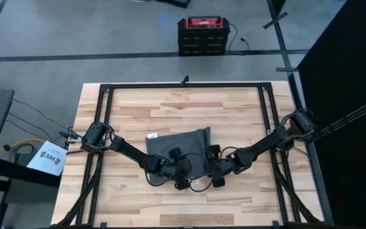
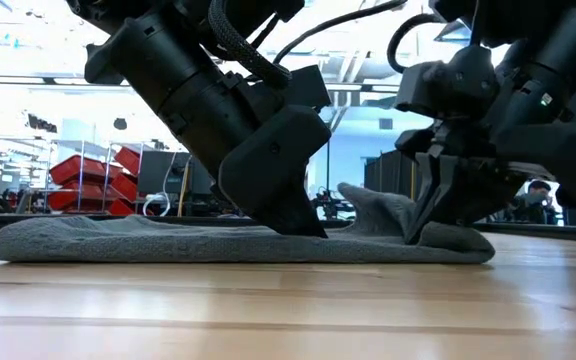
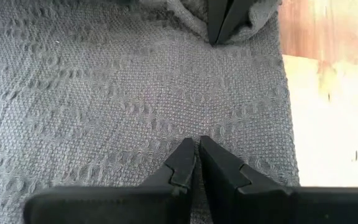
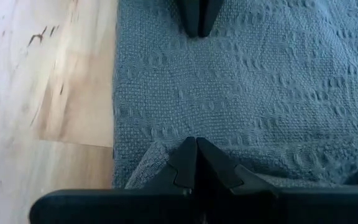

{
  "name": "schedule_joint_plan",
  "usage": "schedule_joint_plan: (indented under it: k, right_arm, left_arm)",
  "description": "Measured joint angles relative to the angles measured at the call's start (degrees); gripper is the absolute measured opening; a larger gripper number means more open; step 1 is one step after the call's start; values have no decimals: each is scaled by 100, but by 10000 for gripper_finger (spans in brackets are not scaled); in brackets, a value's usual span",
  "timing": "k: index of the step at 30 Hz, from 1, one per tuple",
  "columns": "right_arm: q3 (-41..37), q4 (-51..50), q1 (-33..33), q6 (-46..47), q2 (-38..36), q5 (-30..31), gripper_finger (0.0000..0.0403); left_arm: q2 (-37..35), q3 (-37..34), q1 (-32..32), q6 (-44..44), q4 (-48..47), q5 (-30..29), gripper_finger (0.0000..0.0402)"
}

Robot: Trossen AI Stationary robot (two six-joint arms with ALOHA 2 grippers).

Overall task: Roll towel
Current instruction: Roll the gray towel

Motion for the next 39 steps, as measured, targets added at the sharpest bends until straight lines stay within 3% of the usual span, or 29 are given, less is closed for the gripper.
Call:
schedule_joint_plan:
  k: [7, 13, 21, 24, 26, 30, 36, 39]
  right_arm:
    - [22, 826, -6, 12, 465, -3, 0]
    - [17, 800, -5, 15, 479, -65, 0]
    - [11, 813, -1, 210, 487, -103, 0]
    - [9, 801, 2, 218, 491, -107, 0]
    - [9, 817, 0, 226, 491, -109, 0]
    - [7, 803, 7, 218, 495, -167, 0]
    - [7, 782, -7, 358, 497, -170, 0]
    - [7, 767, -37, 360, 497, -175, 0]
  left_arm:
    - [0, 0, -2, 165, 39, 0, 15]
    - [7, 90, -37, 634, 52, 57, 15]
    - [-442, 900, -37, 1457, -1568, -242, 15]
    - [-584, 999, -60, 1994, -965, -195, 15]
    - [-548, 977, -84, 2229, -300, 265, 15]
    - [-83, 948, -114, 2002, 258, 625, 15]
    - [426, 945, -119, 648, 486, 178, 15]
    - [515, 935, -160, 378, 473, -133, 15]
